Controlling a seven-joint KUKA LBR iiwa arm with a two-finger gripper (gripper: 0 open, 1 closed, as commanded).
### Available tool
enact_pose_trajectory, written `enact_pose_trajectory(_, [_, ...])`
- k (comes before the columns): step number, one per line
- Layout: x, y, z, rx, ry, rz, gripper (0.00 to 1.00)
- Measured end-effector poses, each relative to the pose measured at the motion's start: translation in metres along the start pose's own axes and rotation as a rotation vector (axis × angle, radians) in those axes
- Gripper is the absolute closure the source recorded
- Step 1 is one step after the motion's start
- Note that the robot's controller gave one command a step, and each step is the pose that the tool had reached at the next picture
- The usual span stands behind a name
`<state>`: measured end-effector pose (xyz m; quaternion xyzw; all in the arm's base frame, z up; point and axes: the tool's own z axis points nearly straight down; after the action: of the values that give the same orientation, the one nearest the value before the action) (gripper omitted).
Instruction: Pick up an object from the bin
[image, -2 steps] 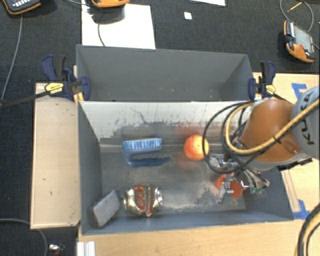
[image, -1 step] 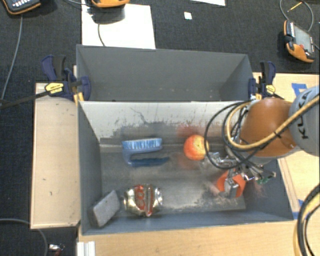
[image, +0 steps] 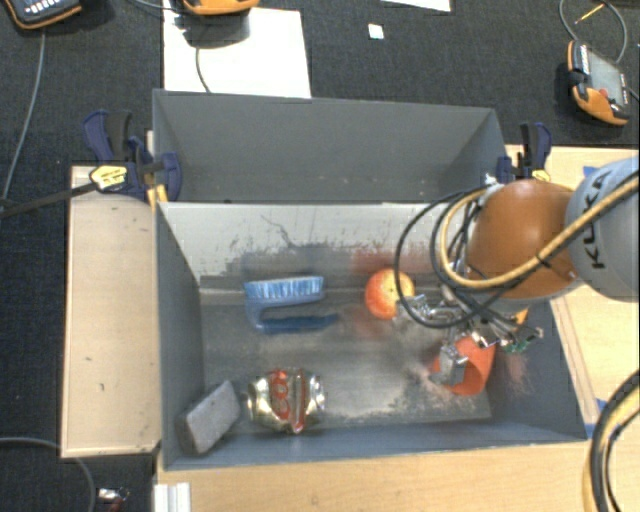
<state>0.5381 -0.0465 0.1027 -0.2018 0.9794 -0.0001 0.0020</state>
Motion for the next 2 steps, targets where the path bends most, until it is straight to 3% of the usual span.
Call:
enact_pose_trajectory(1, [0.008, -0.044, 0.031, 0.001, 0.001, -0.164, 0.00])
enact_pose_trajectory(2, [-0.020, -0.034, 0.026, -0.003, 0.005, -0.302, 0.00])
